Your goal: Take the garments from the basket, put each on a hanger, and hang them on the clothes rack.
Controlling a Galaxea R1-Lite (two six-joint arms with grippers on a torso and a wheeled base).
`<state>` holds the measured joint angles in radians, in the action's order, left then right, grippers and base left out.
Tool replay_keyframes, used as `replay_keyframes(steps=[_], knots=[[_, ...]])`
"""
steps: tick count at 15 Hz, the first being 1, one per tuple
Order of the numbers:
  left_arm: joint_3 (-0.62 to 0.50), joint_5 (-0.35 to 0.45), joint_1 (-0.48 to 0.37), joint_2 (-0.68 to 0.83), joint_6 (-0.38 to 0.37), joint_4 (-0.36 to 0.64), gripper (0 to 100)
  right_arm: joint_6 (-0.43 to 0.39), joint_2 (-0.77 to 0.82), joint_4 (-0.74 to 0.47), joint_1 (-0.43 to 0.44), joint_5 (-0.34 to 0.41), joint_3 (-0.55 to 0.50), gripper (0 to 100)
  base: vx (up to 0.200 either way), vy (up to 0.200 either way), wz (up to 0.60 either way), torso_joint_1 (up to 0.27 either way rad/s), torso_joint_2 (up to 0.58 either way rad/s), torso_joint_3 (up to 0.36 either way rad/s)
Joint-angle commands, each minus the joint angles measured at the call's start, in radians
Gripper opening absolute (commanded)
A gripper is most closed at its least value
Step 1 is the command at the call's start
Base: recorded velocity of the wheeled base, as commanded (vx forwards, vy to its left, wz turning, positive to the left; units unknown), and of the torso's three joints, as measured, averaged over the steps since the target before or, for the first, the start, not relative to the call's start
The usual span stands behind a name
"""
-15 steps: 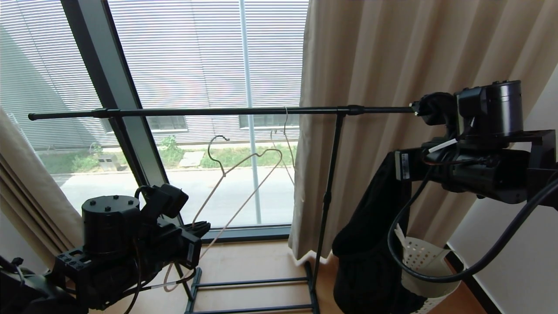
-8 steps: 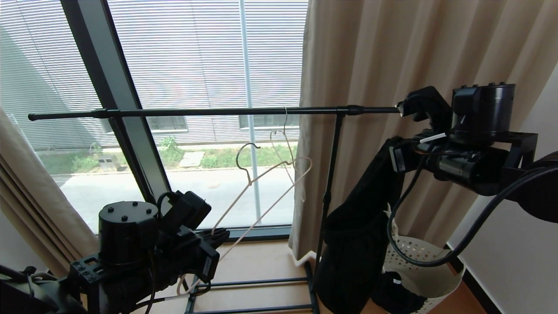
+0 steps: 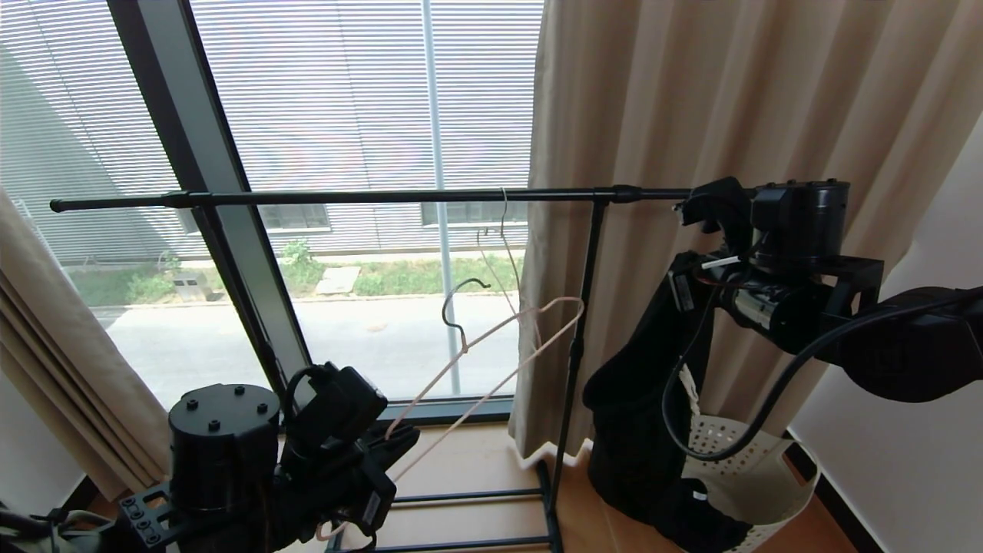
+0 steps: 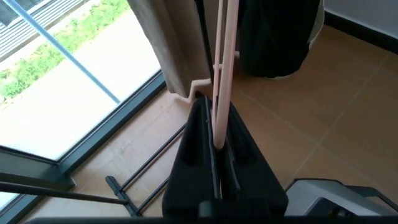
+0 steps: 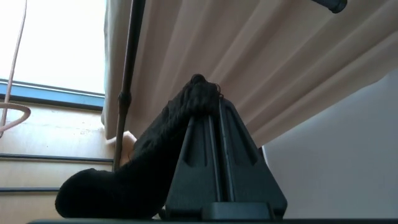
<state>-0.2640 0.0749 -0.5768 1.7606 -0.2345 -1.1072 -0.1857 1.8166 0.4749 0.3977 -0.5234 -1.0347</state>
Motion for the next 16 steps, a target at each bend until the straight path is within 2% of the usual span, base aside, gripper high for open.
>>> replay_keyframes(steps=[1, 4, 7, 11, 14, 16], knots=[[0.025, 0.000, -0.032, 0.005, 0.000, -0.016, 0, 0.000, -0.005, 0.001, 0.001, 0.000, 0.012, 0, 0.000, 0.000, 0.00, 0.000, 0.00, 0.000], [0.040, 0.006, -0.075, 0.008, 0.000, -0.022, 0, 0.000, -0.020, 0.002, 0.001, 0.000, 0.027, 0, 0.000, 0.000, 0.00, 0.000, 0.00, 0.000], [0.052, 0.100, -0.081, 0.008, 0.001, -0.029, 0, -0.001, -0.019, 0.002, 0.001, 0.000, 0.030, 0, 0.000, 0.000, 0.00, 0.000, 0.00, 0.000], [0.049, 0.102, -0.117, 0.020, 0.011, -0.036, 0, 0.000, -0.016, 0.002, 0.010, 0.002, 0.036, 0, 0.000, 0.000, 0.00, 0.000, 0.00, 0.000], [0.046, 0.102, -0.117, 0.034, 0.012, -0.056, 0, 0.000, -0.014, 0.002, 0.075, -0.007, 0.062, 0, 0.000, 0.000, 0.00, 0.000, 0.00, 0.000], [0.043, 0.098, -0.117, 0.057, 0.023, -0.080, 0, 0.000, -0.011, 0.002, 0.089, -0.013, 0.068, 0, 0.000, 0.000, 0.00, 0.000, 0.00, 0.000]])
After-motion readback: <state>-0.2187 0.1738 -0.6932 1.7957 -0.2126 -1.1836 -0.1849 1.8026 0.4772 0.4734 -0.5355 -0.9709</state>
